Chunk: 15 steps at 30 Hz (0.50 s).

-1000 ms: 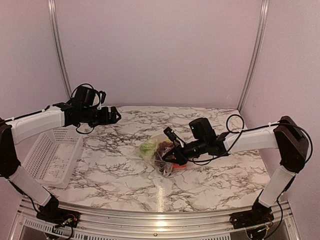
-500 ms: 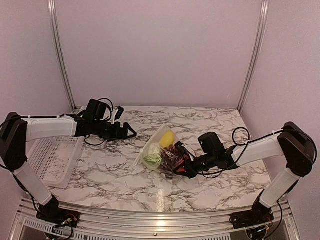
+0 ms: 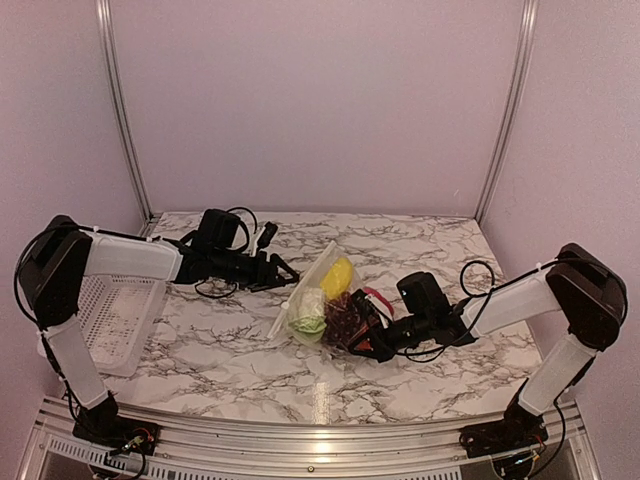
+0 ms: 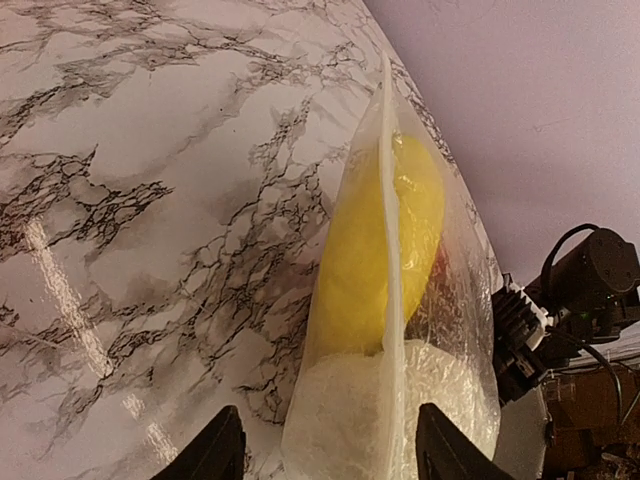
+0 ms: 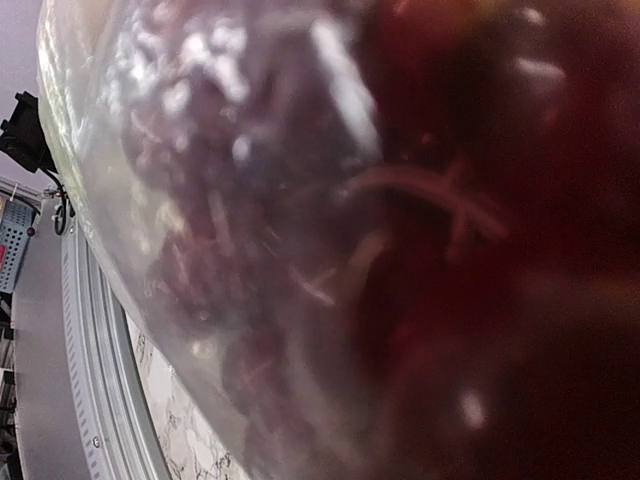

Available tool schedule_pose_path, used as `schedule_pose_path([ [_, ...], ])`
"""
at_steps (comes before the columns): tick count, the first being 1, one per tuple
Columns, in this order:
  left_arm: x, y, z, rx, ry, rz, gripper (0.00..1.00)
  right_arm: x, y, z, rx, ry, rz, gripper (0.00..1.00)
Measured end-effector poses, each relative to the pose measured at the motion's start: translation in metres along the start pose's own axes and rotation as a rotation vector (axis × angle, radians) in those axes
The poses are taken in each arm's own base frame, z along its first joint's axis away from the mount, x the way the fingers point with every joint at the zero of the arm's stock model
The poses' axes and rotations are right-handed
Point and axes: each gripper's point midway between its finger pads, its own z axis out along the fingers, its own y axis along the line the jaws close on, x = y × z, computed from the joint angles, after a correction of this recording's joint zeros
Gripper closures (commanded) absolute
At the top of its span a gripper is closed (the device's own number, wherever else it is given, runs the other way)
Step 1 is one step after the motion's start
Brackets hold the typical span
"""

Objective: Open the zip-top bag and remove the fake food

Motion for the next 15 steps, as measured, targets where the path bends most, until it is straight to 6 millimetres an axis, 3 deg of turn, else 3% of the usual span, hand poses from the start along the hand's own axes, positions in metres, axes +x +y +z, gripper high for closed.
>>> schedule_pose_path([
  [8,-0.013,-0.022,0.020,0.078,-0.003,0.022,0.69,0.001,0.000,0.000,0.000,0.001,0.000,1.00],
  [15,-0.009,-0.026,0.028,0.100,0.020,0.022,0.93,0.000,0.000,-0.001,0.004,0.000,0.000,1.00],
])
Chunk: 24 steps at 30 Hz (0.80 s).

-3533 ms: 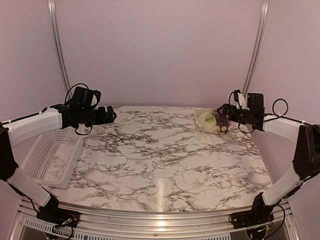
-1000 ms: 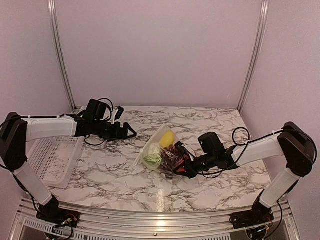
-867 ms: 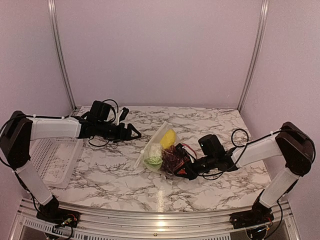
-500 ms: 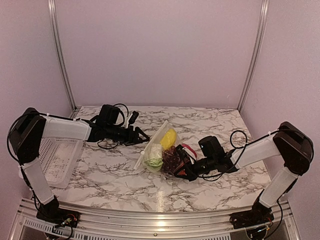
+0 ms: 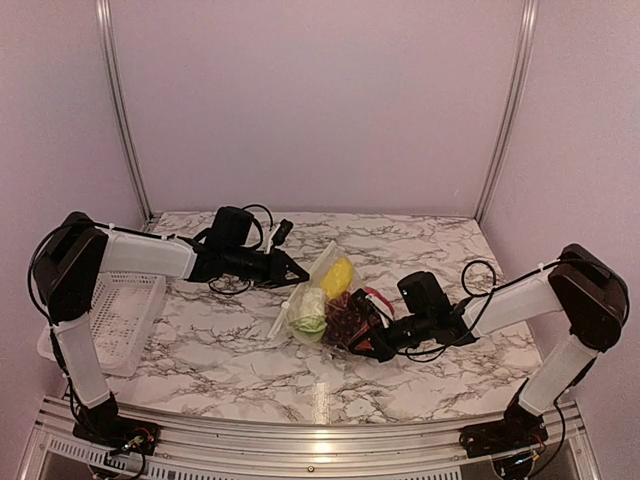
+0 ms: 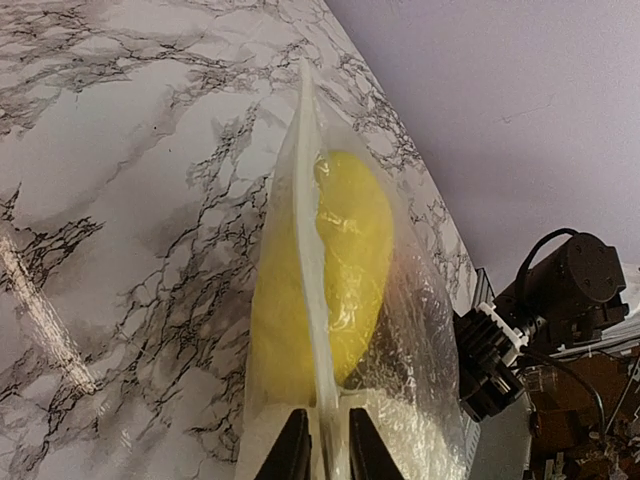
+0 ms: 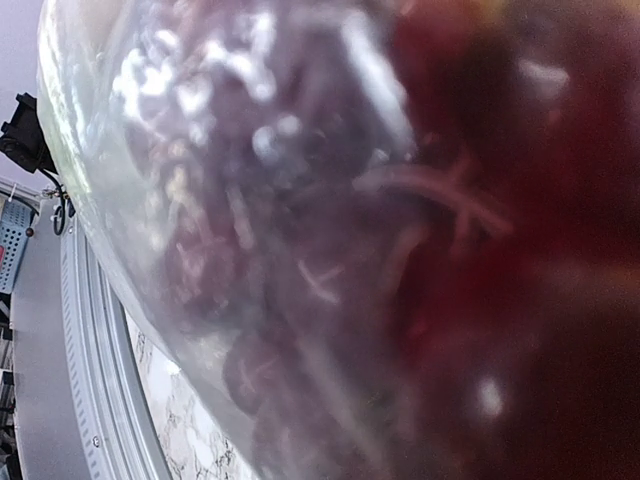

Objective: Open the zip-top bag and remove the fake food

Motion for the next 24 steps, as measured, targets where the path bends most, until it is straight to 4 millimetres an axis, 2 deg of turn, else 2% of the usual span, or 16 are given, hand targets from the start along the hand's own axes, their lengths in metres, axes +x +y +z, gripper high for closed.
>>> schedule_pose_path([
  [2,0.000,-0.001,0.000,0.004,0.002,0.004,1.00,0.000,0.000,-0.001,0.003,-0.001,0.001,1.00],
  [5,0.001,-0.002,0.000,0.008,0.007,0.005,1.00,-0.001,-0.001,-0.004,0.011,0.000,0.006,1.00],
  [6,0.001,-0.002,0.000,0.009,0.009,0.004,1.00,-0.001,-0.002,-0.005,0.014,-0.001,0.008,0.97],
  [10,0.001,-0.010,-0.009,0.008,-0.005,-0.014,1.00,-0.004,-0.004,-0.013,0.037,-0.001,0.019,0.62],
  [12,0.001,-0.016,-0.021,-0.001,-0.029,-0.033,1.00,-0.012,-0.004,-0.019,0.058,-0.004,0.019,0.50],
  [13,0.001,-0.021,-0.029,-0.005,-0.047,-0.044,1.00,-0.019,-0.004,-0.022,0.068,-0.013,0.011,0.43],
  [15,-0.005,-0.033,-0.045,-0.007,-0.095,-0.063,1.00,-0.037,0.000,-0.028,0.079,-0.045,-0.008,0.36],
  [21,-0.036,-0.072,-0.090,0.010,-0.262,-0.132,1.00,-0.117,0.030,-0.059,0.099,-0.205,-0.142,0.34],
  [24,-0.047,-0.079,-0.108,-0.012,-0.346,-0.196,1.00,-0.150,0.046,-0.081,0.116,-0.297,-0.208,0.34],
])
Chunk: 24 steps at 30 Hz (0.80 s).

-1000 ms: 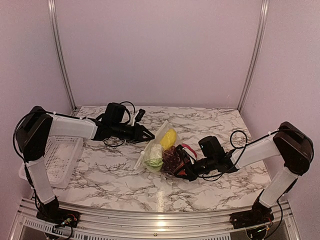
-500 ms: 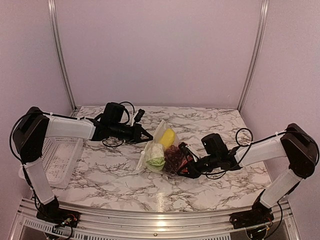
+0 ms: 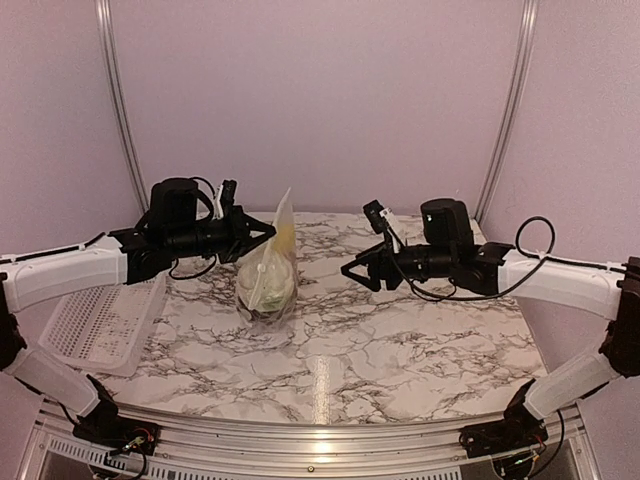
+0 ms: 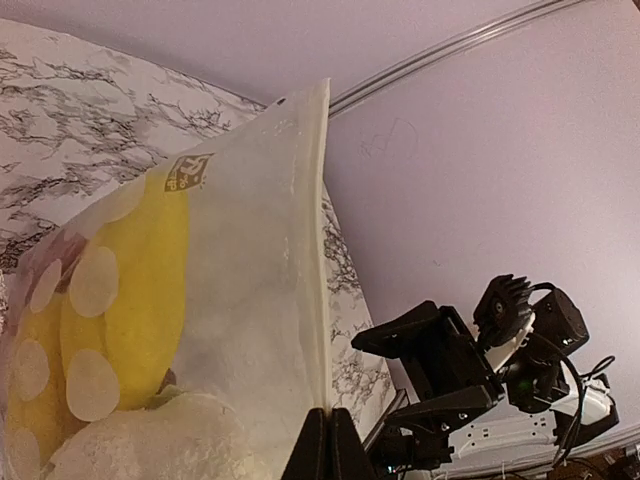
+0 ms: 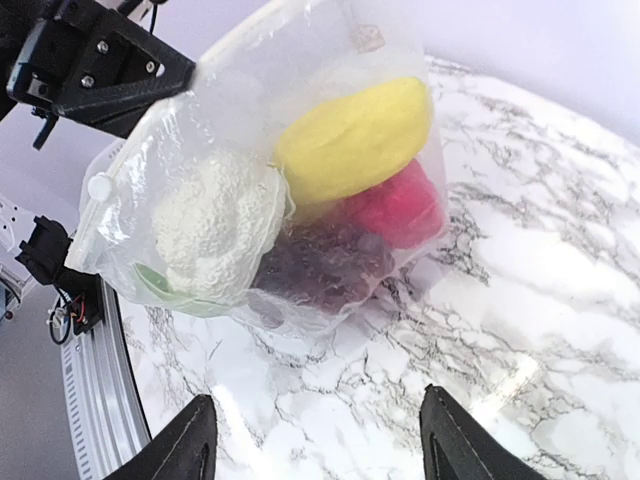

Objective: Open the zip-top bag and remove the fake food

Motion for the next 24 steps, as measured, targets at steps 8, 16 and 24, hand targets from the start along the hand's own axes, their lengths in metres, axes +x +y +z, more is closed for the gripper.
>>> schedule_pose_path([
  [8,-0.030,0.011,-0.036,-0.177,-0.247,-0.232,1.00,-0.042,0.026,-0.022,0.033,-0.130,-0.127,0.33],
  [16,-0.023,0.035,-0.045,-0.295,-0.392,-0.472,1.00,-0.042,0.071,-0.008,-0.011,-0.175,-0.206,0.24],
  [24,-0.021,0.046,-0.047,-0.294,-0.468,-0.654,1.00,-0.026,0.111,0.032,0.001,-0.131,-0.295,0.17],
])
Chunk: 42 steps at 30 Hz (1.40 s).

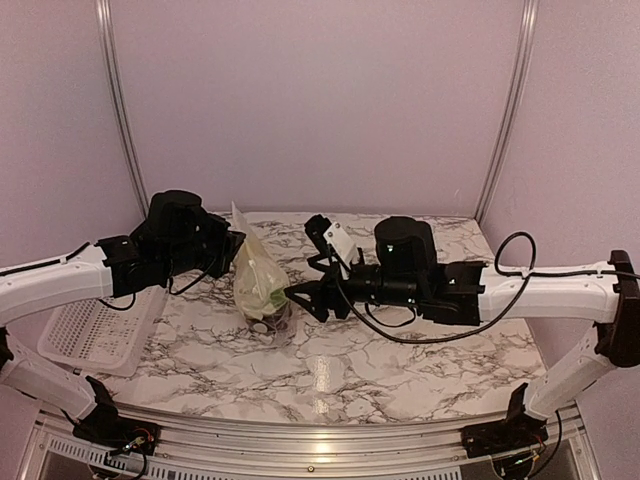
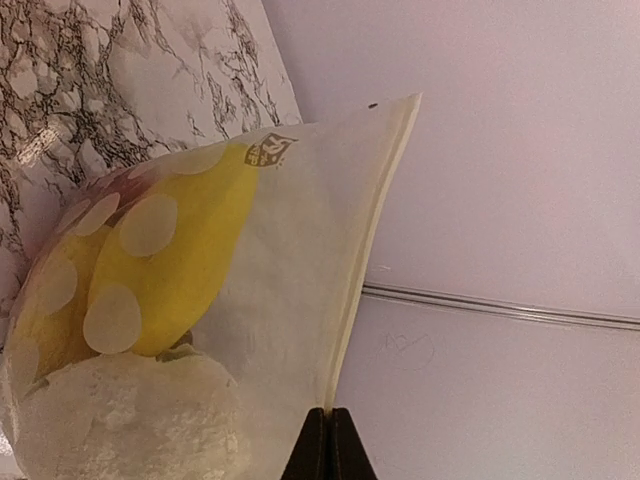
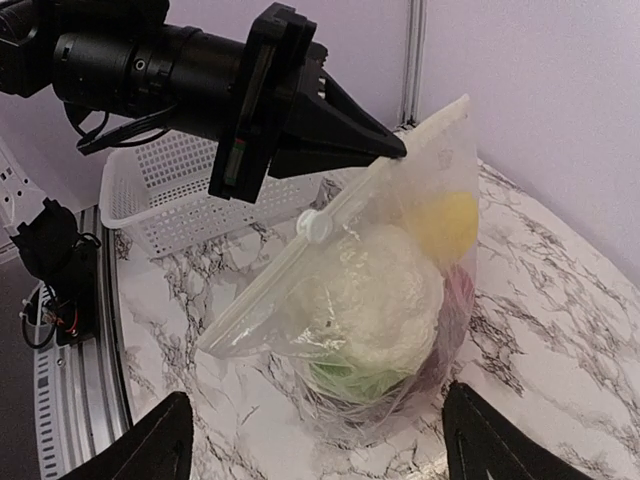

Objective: Open the zip-top bag and remove the fake food

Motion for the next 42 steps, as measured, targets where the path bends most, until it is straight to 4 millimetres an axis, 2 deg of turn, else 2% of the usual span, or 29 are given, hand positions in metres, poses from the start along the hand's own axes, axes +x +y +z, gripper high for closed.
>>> schedule_pose_path([
  [7,0.004,-0.001,0.007,0.011,0.003,-0.087,1.00,-0.003,0.017,0.030,0.098,-0.002,-0.103,0.18],
  [12,0.005,-0.003,0.007,0.020,0.005,-0.114,1.00,0.001,0.024,0.050,0.160,-0.001,-0.189,0.24],
  [16,0.005,-0.003,0.008,0.023,0.007,-0.125,1.00,0.003,0.018,0.066,0.239,0.008,-0.237,0.37],
  [20,0.005,-0.001,0.009,0.031,0.008,-0.139,1.00,0.002,0.003,0.075,0.335,0.024,-0.260,0.56],
  [23,0.005,-0.001,0.010,0.040,0.007,-0.142,1.00,0.002,-0.006,0.078,0.399,0.044,-0.271,0.65],
  [29,0.005,0.001,0.010,0.049,0.008,-0.135,1.00,0.008,-0.018,0.074,0.468,0.084,-0.290,0.94],
  [31,0.005,0.001,0.010,0.053,0.008,-0.127,1.00,0.010,-0.018,0.073,0.469,0.093,-0.296,1.00],
  [34,0.004,0.005,0.006,0.055,0.007,-0.093,1.00,0.011,-0.017,0.070,0.447,0.100,-0.299,1.00],
  [35,0.003,0.005,0.005,0.057,0.005,-0.078,0.97,0.010,-0.017,0.068,0.435,0.100,-0.298,1.00],
  [38,0.006,0.003,-0.002,0.072,0.015,0.004,0.77,0.008,-0.019,0.058,0.373,0.091,-0.285,1.00],
  [42,-0.005,-0.018,-0.021,0.151,-0.016,0.176,0.45,0.002,-0.031,0.039,0.306,0.084,-0.261,1.00],
])
